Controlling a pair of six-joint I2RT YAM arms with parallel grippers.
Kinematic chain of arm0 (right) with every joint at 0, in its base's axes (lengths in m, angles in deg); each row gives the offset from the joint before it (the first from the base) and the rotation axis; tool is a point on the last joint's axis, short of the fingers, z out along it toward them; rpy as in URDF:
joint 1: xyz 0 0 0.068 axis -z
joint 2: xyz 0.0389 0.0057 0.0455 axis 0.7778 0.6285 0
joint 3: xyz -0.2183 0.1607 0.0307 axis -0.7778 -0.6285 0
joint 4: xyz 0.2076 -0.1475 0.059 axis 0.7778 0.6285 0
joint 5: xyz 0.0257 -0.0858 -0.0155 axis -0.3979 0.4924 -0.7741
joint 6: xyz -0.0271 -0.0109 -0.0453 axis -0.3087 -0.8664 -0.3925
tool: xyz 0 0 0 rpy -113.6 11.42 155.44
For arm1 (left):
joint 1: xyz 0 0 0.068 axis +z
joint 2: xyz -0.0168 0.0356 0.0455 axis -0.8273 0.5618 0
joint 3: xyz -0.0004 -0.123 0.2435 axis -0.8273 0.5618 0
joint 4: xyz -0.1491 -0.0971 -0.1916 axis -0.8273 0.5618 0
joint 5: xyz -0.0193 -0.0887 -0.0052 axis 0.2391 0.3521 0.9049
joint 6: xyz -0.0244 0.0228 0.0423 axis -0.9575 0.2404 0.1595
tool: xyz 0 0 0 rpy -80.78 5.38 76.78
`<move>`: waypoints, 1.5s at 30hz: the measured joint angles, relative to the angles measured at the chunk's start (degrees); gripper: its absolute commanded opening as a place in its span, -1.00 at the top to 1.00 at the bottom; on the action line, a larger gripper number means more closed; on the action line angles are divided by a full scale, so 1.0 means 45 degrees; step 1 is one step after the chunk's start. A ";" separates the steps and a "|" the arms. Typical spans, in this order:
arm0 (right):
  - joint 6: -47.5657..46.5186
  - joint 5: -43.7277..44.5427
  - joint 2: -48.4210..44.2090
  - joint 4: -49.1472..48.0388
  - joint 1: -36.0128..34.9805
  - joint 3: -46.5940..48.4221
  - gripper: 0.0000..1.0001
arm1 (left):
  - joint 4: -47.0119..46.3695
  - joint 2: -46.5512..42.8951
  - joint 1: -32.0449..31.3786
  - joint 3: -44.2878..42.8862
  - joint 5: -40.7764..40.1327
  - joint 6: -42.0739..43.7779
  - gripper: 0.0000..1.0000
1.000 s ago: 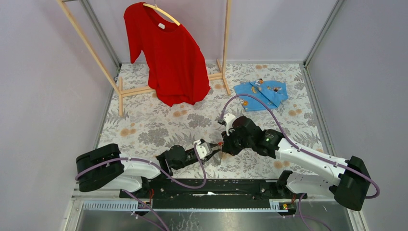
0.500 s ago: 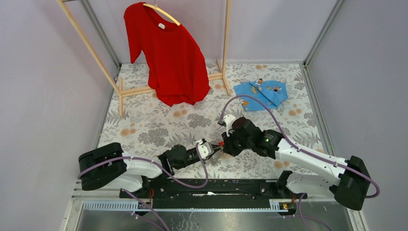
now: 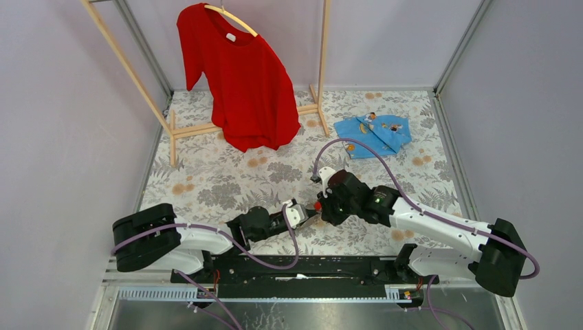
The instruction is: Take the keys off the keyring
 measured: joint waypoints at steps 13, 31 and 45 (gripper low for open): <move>0.0622 0.0369 0.0763 0.0340 -0.0034 0.0015 1.00 | -0.0389 0.0000 -0.0097 0.0321 -0.0369 -0.0364 1.00; 0.0539 0.0748 0.1472 0.0457 -0.0044 0.0695 1.00 | -0.1569 0.0073 -0.0146 0.0840 -0.1044 -0.0680 1.00; -0.0189 0.0559 0.1146 0.0364 -0.0044 0.0816 1.00 | -0.1311 0.0024 -0.0146 0.0840 -0.1239 -0.0544 0.65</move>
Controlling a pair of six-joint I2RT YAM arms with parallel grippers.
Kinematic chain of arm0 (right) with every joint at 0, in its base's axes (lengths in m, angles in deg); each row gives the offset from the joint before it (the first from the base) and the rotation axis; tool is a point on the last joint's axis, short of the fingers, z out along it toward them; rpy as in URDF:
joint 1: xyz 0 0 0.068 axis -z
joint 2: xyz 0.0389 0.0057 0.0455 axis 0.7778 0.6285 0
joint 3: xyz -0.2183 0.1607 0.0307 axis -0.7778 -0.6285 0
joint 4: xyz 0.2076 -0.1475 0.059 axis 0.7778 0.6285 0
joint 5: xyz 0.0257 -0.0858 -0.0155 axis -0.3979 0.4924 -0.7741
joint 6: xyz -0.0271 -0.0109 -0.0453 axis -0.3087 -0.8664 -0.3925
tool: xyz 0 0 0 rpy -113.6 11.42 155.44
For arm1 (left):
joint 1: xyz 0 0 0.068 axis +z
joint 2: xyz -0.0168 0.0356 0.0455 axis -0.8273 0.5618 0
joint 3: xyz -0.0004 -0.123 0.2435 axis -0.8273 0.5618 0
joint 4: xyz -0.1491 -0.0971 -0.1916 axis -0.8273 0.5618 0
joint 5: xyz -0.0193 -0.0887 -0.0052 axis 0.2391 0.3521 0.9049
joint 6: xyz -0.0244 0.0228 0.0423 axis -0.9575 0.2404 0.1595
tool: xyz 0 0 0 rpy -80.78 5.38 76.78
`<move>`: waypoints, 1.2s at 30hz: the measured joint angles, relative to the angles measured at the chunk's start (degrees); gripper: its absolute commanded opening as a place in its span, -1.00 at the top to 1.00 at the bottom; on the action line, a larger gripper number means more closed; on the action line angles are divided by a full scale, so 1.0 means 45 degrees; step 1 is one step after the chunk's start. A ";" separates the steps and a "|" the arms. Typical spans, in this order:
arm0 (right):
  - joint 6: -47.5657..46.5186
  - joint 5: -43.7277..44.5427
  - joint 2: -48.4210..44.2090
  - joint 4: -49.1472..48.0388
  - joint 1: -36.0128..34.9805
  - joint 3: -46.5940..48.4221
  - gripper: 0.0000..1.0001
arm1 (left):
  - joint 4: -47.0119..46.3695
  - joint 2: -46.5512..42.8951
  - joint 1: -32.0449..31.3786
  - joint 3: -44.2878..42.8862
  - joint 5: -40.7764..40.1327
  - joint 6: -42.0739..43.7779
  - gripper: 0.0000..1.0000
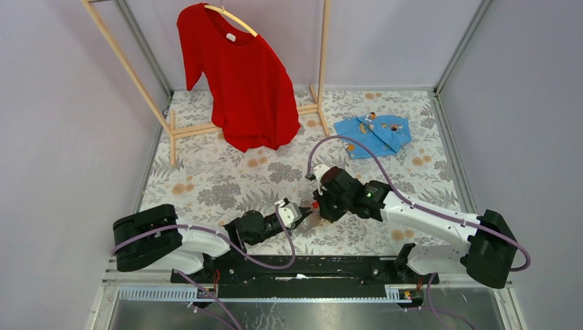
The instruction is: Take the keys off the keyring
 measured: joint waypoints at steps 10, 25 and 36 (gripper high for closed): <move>-0.0204 -0.0233 -0.0131 -0.0083 0.0000 0.0000 1.00 | 0.0597 0.0019 0.0000 -0.0141 0.0282 0.0369 0.34; -0.0296 -0.0325 -0.0175 -0.0092 0.0000 0.0000 1.00 | 0.1511 0.0194 0.0578 -0.0845 0.1695 0.1282 0.36; -0.0301 -0.0321 -0.0364 -0.0068 0.0000 -0.0073 1.00 | 0.1724 0.0636 0.0588 -0.1030 0.2307 0.1268 0.48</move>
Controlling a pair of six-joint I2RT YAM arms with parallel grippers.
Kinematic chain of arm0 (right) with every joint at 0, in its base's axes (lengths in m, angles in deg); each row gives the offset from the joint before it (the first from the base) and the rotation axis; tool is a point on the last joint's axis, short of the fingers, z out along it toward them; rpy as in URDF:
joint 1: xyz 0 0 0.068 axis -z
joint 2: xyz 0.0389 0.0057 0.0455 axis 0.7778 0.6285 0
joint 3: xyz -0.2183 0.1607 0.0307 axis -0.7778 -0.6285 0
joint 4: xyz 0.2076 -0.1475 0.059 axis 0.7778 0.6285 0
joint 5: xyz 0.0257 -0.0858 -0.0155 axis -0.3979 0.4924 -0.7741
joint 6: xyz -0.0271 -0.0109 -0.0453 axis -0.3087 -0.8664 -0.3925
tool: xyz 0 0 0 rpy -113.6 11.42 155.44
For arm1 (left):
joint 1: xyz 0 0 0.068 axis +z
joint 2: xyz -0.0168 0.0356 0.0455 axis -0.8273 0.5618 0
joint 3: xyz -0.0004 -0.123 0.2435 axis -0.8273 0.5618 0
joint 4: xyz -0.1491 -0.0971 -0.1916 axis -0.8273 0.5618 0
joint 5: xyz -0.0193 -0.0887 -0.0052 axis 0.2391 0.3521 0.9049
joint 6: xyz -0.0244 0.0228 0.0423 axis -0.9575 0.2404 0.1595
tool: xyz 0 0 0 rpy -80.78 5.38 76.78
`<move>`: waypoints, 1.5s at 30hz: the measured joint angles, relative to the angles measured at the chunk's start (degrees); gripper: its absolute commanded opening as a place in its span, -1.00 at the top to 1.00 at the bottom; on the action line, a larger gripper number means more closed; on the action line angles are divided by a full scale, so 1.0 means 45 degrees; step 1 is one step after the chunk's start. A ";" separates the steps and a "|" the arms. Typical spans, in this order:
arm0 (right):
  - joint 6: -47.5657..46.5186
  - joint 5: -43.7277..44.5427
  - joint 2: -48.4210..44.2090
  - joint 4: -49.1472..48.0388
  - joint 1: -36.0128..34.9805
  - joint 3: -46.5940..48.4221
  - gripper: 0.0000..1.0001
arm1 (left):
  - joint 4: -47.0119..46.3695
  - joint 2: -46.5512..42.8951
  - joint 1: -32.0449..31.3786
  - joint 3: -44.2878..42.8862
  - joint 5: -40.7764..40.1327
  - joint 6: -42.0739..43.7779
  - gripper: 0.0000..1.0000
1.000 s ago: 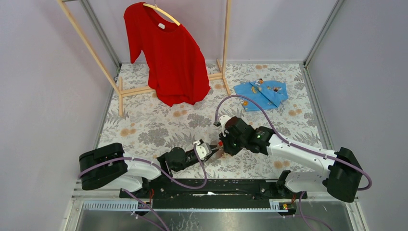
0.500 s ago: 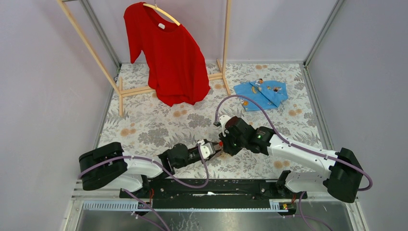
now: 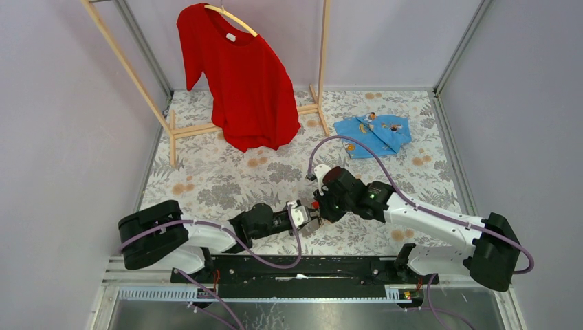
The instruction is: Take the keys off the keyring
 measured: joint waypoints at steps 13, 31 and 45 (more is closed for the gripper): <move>0.0005 -0.0005 -0.0146 0.0083 0.0000 -0.0083 1.00 | -0.0112 0.0219 0.0155 -0.0053 -0.0121 0.0117 0.14; 0.0005 0.0039 -0.0228 0.0155 0.0000 -0.0219 1.00 | 0.0039 0.0495 0.0248 -0.0476 0.1209 -0.0083 0.88; 0.0413 0.0549 -0.0495 0.0364 -0.0005 -0.0364 1.00 | -0.0510 0.0369 0.0272 -0.0209 0.0651 -0.0578 1.00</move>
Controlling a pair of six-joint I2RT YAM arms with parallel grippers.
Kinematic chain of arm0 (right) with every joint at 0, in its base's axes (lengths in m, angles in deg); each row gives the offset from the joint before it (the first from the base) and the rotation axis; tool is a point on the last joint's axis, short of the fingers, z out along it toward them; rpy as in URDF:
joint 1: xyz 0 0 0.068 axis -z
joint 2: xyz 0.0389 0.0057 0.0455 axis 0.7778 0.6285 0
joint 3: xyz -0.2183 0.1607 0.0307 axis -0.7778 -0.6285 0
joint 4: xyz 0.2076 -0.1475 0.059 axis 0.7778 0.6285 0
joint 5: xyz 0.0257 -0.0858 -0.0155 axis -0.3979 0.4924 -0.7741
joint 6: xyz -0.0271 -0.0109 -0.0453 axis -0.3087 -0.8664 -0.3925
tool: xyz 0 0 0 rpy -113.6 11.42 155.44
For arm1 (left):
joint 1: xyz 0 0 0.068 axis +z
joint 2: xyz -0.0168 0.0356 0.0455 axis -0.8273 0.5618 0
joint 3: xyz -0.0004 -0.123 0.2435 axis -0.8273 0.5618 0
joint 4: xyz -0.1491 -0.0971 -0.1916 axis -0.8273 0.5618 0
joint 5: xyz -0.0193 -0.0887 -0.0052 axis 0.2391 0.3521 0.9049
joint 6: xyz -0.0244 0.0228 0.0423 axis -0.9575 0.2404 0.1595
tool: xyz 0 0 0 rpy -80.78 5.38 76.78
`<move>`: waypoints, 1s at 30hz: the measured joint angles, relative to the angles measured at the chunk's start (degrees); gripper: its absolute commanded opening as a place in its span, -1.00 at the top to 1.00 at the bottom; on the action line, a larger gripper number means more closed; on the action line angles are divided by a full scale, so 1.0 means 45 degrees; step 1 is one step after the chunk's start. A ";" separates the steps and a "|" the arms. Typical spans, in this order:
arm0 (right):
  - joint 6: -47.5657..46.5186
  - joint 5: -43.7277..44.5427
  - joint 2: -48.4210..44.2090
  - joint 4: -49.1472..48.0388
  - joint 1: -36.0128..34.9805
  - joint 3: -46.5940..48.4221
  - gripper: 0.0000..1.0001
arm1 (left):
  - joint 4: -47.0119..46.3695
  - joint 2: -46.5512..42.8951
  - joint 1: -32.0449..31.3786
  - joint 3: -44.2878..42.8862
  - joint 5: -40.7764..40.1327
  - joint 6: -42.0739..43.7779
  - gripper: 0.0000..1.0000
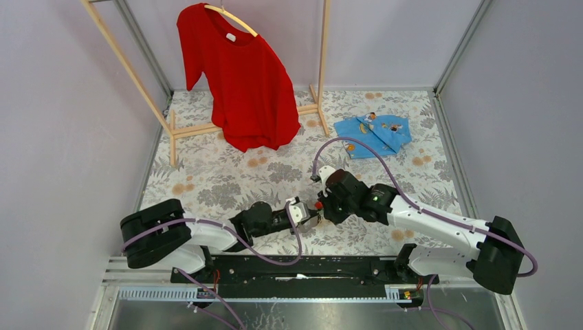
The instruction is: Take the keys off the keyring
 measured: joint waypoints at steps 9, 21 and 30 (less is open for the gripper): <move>0.0185 -0.0010 0.0403 -0.0209 -0.0005 0.0000 1.00 | -0.0743 -0.0398 0.0000 0.0588 -0.0568 -0.0554 1.00; 0.0194 0.0000 0.1015 -0.0282 -0.0005 0.0000 1.00 | -0.1326 -0.0865 0.0000 0.1005 -0.1005 -0.0831 1.00; 0.0345 0.1073 0.1064 -0.0214 0.0000 0.0015 1.00 | -0.1457 -0.1001 0.0000 0.1180 -0.2006 -0.0865 1.00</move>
